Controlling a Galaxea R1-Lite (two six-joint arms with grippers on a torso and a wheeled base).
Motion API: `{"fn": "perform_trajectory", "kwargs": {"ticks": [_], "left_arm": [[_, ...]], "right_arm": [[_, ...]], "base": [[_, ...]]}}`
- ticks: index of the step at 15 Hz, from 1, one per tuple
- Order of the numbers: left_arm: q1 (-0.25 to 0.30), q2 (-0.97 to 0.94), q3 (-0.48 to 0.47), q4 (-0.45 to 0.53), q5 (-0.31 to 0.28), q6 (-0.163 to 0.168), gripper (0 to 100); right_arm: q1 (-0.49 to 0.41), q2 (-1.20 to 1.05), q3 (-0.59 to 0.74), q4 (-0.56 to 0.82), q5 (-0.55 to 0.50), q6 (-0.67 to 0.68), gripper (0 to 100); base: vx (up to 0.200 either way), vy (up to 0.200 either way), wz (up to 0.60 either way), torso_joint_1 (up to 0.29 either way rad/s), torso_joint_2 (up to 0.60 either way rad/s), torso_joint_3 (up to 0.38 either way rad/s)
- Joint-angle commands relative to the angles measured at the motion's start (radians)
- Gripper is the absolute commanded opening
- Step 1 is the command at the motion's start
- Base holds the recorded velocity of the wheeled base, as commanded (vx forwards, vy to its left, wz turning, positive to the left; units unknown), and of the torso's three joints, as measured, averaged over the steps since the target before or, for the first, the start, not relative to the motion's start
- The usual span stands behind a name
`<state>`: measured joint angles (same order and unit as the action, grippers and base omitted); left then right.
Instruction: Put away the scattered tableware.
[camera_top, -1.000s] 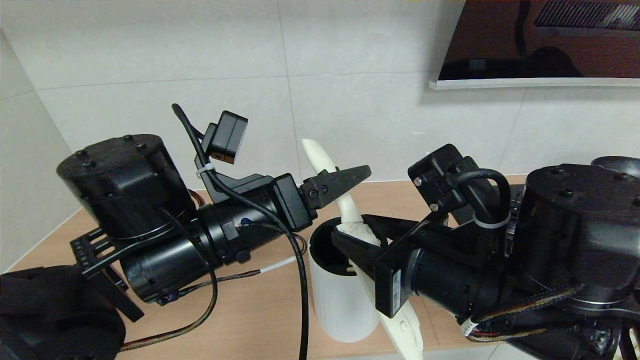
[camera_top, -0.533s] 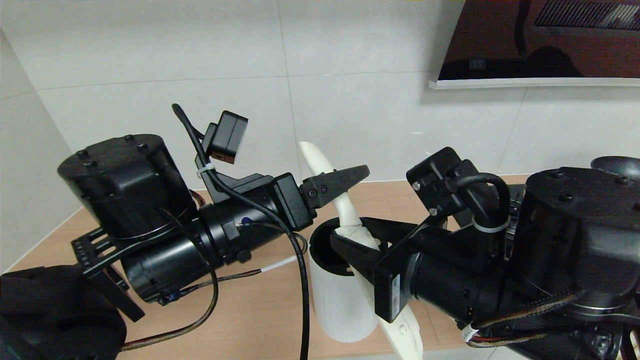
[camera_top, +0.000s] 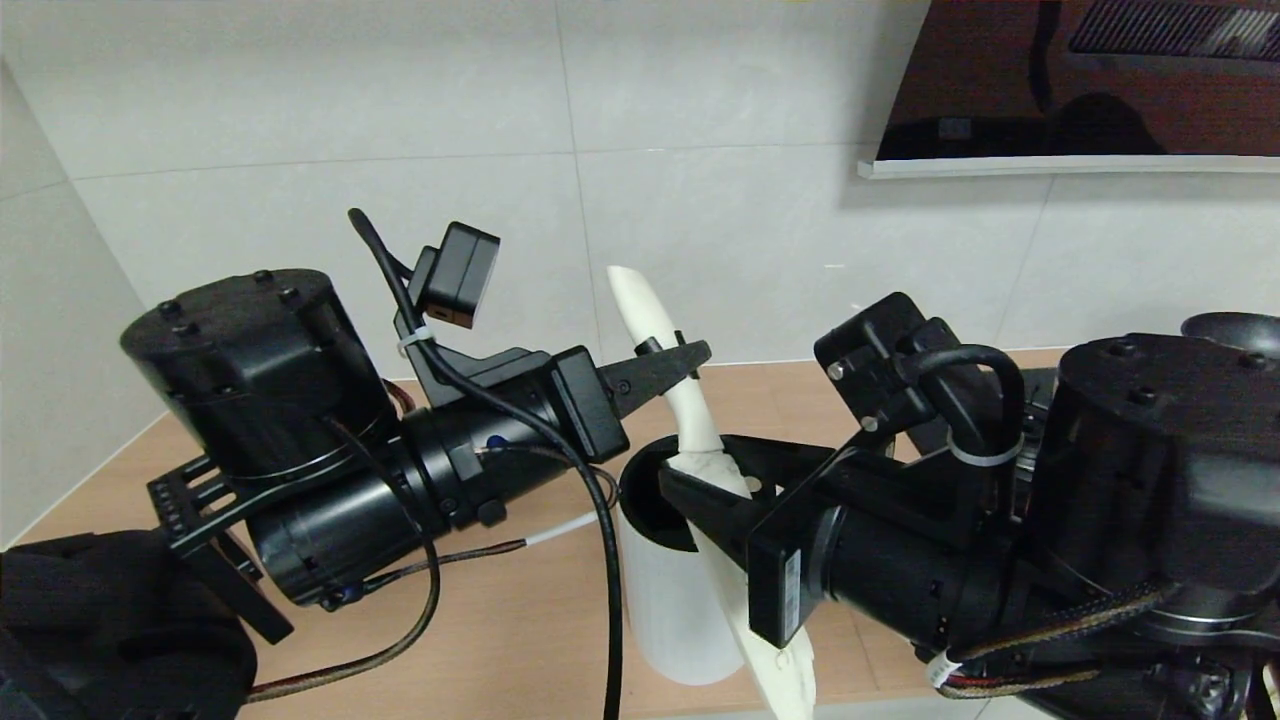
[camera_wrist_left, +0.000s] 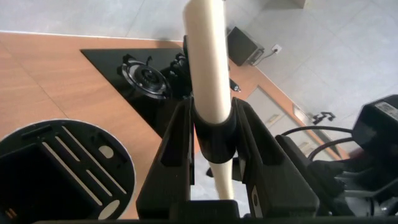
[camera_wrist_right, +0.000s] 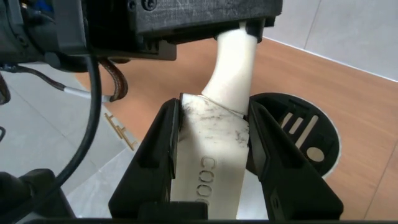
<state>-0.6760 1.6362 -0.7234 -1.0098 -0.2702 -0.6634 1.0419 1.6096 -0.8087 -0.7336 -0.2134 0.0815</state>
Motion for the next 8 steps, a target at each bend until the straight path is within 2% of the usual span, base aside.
{"fn": "perform_trajectory", "kwargs": {"ticks": [1, 6, 7, 8], "left_arm": [[-0.001, -0.002, -0.001, 0.002, 0.000, -0.001, 0], [-0.001, -0.012, -0.004, 0.002, -0.001, -0.002, 0], [-0.001, -0.015, -0.005, 0.002, -0.001, -0.002, 0], [-0.002, -0.019, -0.010, 0.002, 0.000, -0.002, 0]], "right_arm": [[0.000, -0.002, 0.005, -0.016, -0.001, -0.002, 0], [0.000, 0.001, 0.006, -0.030, -0.015, -0.003, 0], [0.000, 0.001, 0.006, -0.032, -0.015, 0.000, 100], [0.000, -0.002, 0.006, -0.032, -0.014, 0.012, 100]], "base": [[0.000, 0.000, 0.00, 0.000, 0.00, 0.000], [0.000, 0.000, 0.00, 0.000, 0.00, 0.000], [0.000, 0.000, 0.00, 0.000, 0.00, 0.000], [0.000, 0.000, 0.00, 0.000, 0.00, 0.000]]}}
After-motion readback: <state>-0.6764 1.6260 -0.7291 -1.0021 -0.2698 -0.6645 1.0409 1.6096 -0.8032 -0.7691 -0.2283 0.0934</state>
